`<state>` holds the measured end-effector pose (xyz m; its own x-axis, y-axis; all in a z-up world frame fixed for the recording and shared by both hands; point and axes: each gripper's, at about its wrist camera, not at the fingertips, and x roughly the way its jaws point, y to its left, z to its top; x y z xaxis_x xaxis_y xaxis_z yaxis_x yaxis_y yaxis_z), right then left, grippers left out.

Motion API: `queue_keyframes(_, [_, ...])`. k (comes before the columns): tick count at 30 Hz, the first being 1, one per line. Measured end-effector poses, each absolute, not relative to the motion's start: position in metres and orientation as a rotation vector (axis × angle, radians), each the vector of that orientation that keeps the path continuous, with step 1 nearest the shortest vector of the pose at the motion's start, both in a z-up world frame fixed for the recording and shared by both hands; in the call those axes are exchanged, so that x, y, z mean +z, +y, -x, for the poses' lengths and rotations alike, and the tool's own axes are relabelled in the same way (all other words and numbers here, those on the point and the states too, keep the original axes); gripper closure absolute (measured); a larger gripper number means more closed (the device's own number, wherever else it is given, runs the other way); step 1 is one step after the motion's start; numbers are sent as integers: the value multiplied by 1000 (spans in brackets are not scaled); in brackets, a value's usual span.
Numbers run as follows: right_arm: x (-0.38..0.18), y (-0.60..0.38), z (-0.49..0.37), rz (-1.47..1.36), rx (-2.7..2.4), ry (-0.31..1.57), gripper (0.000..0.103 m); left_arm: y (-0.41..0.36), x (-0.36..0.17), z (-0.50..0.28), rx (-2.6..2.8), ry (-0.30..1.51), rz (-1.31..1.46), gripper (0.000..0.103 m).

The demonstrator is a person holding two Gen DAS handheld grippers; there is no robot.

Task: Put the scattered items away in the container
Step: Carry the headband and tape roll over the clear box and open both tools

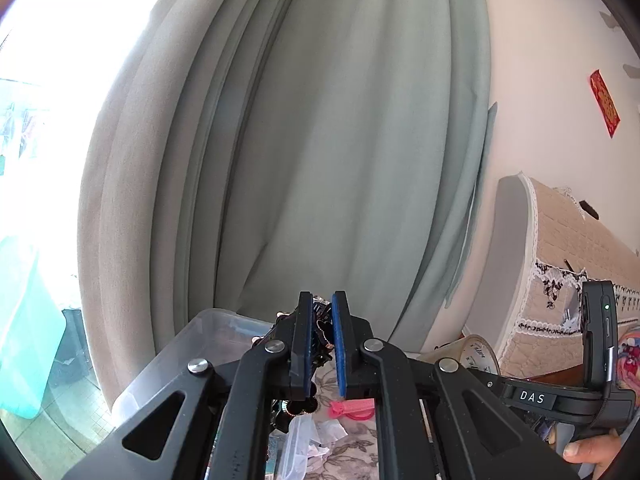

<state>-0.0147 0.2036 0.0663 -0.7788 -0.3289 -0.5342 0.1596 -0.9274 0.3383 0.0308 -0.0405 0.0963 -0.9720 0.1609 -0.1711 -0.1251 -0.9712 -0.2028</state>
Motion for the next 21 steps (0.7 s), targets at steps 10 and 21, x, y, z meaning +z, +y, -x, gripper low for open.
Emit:
queue_keyframes(10, [68, 151, 27, -885, -2617, -288, 91, -76, 88, -30, 3021, -374, 288, 94])
queue_keyframes(21, [58, 107, 44, -923, -2554, -190, 91, -100, 76, -23, 3023, -459, 316, 94])
